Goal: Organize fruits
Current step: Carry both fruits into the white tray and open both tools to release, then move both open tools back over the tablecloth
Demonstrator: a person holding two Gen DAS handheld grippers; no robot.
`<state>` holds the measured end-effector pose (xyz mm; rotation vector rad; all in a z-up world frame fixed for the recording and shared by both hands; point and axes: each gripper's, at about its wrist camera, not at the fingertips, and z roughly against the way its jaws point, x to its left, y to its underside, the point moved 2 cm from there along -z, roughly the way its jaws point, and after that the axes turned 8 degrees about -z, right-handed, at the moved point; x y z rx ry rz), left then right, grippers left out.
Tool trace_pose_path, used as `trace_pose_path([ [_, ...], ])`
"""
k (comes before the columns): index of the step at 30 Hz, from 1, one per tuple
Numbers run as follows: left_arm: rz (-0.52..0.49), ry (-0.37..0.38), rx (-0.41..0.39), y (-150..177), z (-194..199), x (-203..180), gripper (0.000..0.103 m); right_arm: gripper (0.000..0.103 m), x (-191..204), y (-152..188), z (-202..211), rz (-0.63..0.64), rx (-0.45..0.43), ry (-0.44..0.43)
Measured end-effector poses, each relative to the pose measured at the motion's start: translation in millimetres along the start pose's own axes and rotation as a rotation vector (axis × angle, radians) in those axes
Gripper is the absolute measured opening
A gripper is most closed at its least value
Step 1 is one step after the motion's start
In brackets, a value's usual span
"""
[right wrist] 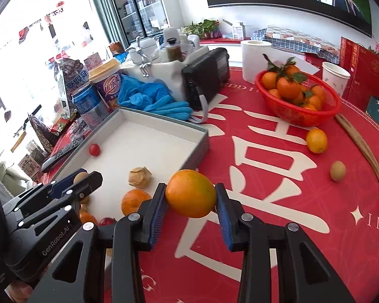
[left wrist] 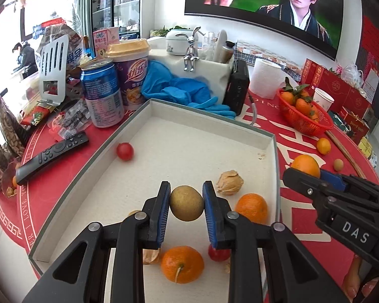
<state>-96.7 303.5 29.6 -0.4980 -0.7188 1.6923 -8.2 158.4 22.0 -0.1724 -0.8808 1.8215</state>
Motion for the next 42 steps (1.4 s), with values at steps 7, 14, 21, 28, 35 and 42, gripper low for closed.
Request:
trace_pose_path([
  [7, 0.003, -0.027, 0.078, 9, -12, 15, 0.029, 0.039, 26, -16, -36, 0.02, 0.024, -0.013],
  [14, -0.051, -0.048, 0.073, 13, -8, 15, 0.031, 0.039, 42, -10, -55, 0.077, 0.059, 0.025],
  [21, 0.017, -0.055, 0.02, 10, 3, 27, 0.082, 0.041, 51, -10, -55, 0.075, 0.064, -0.015],
  [28, 0.024, 0.035, 0.05, 10, 3, 19, 0.083, 0.103, 50, -29, -13, 0.058, -0.073, -0.042],
  [35, -0.132, 0.18, -0.01, 14, 31, -46, 0.087, 0.103, -11, -11, 30, -0.031, -0.068, 0.093],
  [42, -0.301, 0.311, 0.177, 24, 13, -153, 0.09, 0.103, -113, 32, 62, -0.185, 0.007, 0.258],
])
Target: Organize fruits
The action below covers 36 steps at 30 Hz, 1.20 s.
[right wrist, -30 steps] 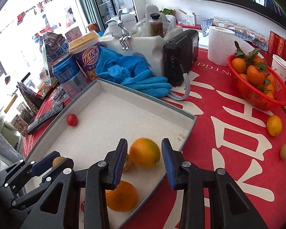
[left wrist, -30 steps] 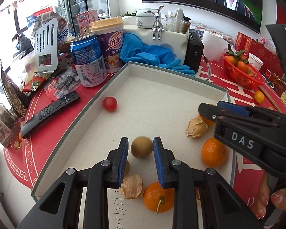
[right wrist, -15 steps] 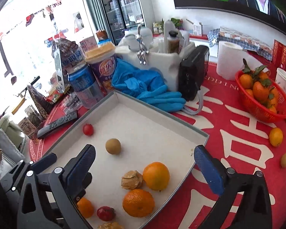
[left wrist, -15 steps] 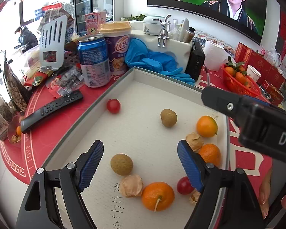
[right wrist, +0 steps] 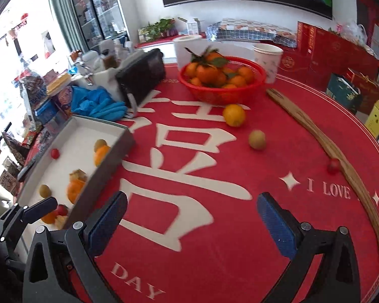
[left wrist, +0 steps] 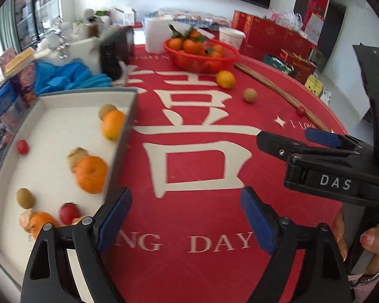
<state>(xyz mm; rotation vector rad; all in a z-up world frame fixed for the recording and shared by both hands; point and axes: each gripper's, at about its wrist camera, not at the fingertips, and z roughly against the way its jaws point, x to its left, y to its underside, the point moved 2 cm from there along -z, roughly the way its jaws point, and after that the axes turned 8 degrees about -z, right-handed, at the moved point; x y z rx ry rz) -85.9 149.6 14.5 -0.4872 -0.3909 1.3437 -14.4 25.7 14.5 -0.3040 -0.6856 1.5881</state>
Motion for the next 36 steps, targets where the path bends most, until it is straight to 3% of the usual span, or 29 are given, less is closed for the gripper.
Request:
trace_pose_path([
  [4, -0.041, -0.058, 0.054, -16, -33, -28, 0.09, 0.103, -49, 12, -4, -0.085, 0.001, 0.069],
  [7, -0.064, -0.108, 0.027, -25, -45, -37, 0.091, 0.103, -70, 16, -11, -0.13, 0.036, 0.079],
  [11, -0.081, -0.149, -0.005, -38, -58, -38, 0.103, 0.103, -81, 15, -9, -0.16, 0.026, 0.11],
  [14, -0.072, -0.149, -0.044, -48, -67, -30, 0.103, 0.103, -92, 13, -7, -0.22, 0.019, 0.088],
  [16, -0.023, -0.094, -0.03, -53, -74, -20, 0.103, 0.103, -96, 12, -4, -0.233, 0.004, 0.102],
  [20, -0.011, -0.094, -0.029, -57, -76, -16, 0.103, 0.103, -93, 15, -7, -0.211, 0.009, 0.13],
  [25, -0.002, -0.099, -0.029, -55, -76, -15, 0.103, 0.103, -81, 19, -16, -0.122, 0.027, 0.233],
  [36, -0.002, -0.1, -0.029, -55, -76, -16, 0.103, 0.103, -84, 21, -14, -0.12, 0.034, 0.239],
])
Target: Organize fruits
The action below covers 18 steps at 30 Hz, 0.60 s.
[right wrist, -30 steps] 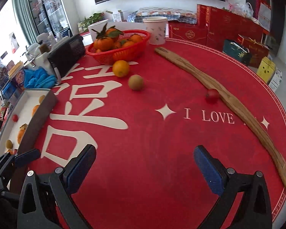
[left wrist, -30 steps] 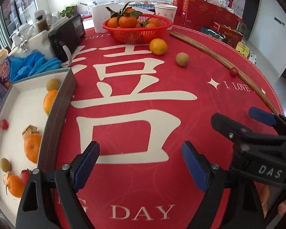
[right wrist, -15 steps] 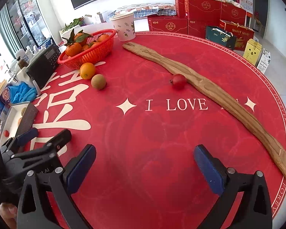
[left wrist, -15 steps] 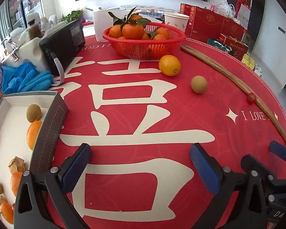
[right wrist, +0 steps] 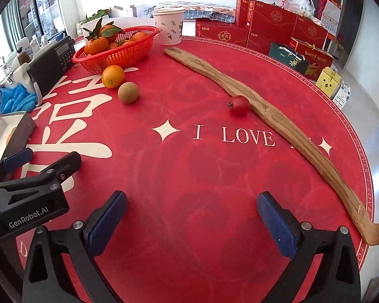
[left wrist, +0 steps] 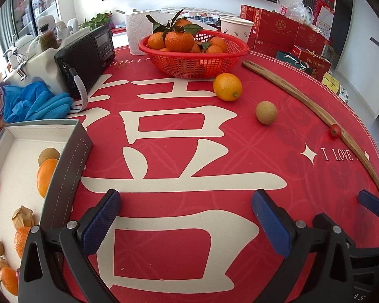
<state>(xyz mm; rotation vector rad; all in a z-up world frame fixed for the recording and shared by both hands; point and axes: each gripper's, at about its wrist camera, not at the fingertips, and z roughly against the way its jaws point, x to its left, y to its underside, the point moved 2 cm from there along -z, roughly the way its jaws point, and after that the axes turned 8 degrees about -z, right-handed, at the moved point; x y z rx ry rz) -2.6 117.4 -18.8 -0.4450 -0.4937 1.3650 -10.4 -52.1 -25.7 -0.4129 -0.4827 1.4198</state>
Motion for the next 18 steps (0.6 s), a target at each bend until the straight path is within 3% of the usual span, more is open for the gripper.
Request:
trace_pose_path([
  [18, 0.0, 0.0, 0.0, 0.1, -0.1, 0.1, 0.103, 0.103, 0.6, 1.5, 1.2, -0.001, -0.015, 0.001],
])
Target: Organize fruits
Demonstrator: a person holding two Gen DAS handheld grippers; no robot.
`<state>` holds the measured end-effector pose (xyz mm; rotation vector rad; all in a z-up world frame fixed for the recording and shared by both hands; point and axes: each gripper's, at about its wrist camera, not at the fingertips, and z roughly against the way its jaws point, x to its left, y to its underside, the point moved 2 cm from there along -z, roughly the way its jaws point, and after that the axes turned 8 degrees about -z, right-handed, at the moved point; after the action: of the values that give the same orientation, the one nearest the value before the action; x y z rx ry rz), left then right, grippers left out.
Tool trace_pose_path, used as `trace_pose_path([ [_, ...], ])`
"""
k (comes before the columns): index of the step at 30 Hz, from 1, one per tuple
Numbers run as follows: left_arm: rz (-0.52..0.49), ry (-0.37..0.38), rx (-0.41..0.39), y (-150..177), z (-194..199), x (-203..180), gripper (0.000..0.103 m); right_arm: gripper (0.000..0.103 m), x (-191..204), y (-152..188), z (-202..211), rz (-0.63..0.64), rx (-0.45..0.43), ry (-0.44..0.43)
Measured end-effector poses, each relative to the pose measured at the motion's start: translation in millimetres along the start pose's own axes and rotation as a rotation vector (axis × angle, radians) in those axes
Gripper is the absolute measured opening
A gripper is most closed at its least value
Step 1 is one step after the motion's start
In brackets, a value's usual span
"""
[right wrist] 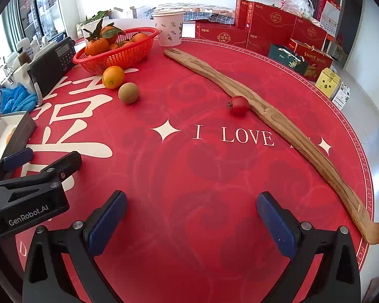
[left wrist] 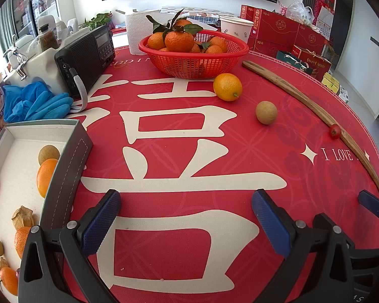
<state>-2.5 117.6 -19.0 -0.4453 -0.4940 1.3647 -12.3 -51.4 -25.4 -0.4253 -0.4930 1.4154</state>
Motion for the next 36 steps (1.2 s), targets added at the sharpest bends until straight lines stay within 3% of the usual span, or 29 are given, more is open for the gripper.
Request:
trace_pose_path([
  [36, 0.0, 0.0, 0.0, 0.0, -0.1, 0.3, 0.103, 0.103, 0.4, 0.2, 0.5, -0.001, -0.014, 0.0],
])
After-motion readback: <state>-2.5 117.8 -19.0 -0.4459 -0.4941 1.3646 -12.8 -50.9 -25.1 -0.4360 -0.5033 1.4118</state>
